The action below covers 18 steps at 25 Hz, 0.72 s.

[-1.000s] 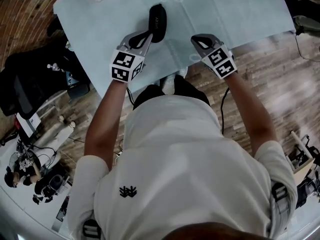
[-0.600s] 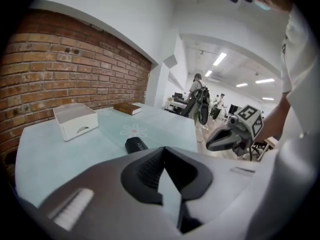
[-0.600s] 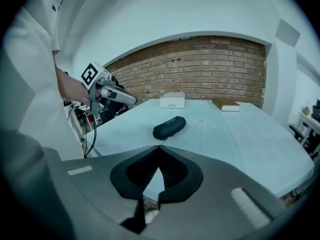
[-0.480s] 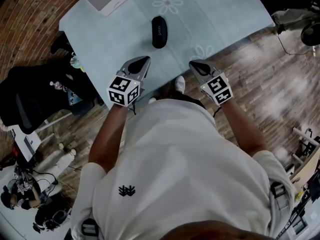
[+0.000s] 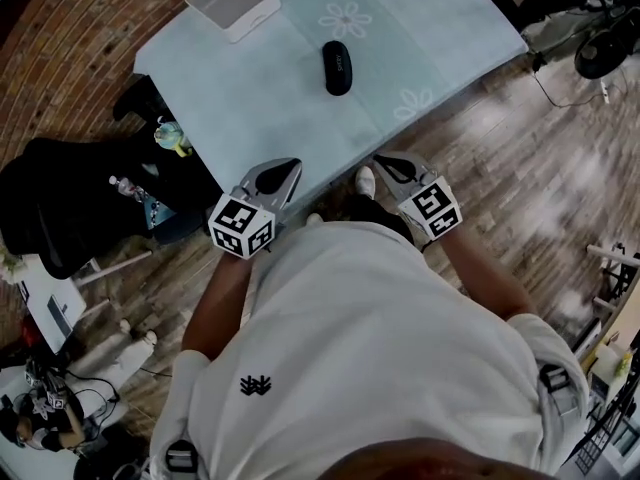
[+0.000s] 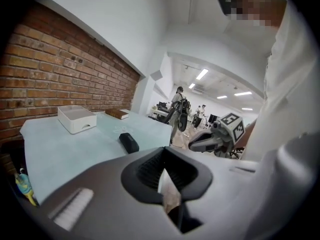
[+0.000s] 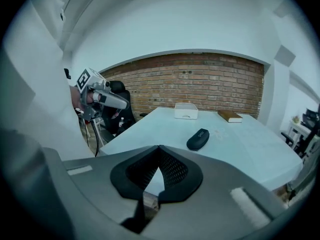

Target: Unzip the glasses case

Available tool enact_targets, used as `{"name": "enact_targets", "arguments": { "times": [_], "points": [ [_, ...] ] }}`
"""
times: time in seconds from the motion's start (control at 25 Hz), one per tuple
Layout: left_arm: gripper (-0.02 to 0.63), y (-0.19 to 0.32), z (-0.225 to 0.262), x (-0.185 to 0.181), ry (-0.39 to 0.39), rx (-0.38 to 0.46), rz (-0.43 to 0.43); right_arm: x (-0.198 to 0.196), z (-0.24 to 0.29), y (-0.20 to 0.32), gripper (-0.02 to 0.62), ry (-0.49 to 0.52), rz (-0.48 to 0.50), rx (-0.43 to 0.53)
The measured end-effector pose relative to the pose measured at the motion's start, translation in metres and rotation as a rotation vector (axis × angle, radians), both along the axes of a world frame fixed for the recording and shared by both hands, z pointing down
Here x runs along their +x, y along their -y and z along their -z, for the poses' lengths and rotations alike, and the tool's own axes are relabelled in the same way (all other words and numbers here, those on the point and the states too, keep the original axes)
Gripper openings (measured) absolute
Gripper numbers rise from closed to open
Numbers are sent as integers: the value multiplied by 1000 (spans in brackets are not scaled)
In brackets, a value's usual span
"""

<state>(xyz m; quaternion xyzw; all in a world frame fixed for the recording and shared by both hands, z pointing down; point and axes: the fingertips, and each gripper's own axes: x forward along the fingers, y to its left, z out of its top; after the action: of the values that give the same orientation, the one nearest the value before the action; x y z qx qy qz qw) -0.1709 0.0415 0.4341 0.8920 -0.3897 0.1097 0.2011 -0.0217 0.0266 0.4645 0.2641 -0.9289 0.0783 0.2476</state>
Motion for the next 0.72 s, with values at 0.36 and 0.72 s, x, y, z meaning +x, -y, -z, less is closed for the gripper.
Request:
{"name": "enact_targets", "arguments": {
  "times": [0.36, 0.72],
  "points": [
    [57, -53, 4, -25, 19, 21, -58, -20, 13, -64, 0, 21, -92, 9],
    [57, -77, 6, -32, -10, 31, -84, -34, 22, -90, 0, 17, -103, 29]
  ]
}}
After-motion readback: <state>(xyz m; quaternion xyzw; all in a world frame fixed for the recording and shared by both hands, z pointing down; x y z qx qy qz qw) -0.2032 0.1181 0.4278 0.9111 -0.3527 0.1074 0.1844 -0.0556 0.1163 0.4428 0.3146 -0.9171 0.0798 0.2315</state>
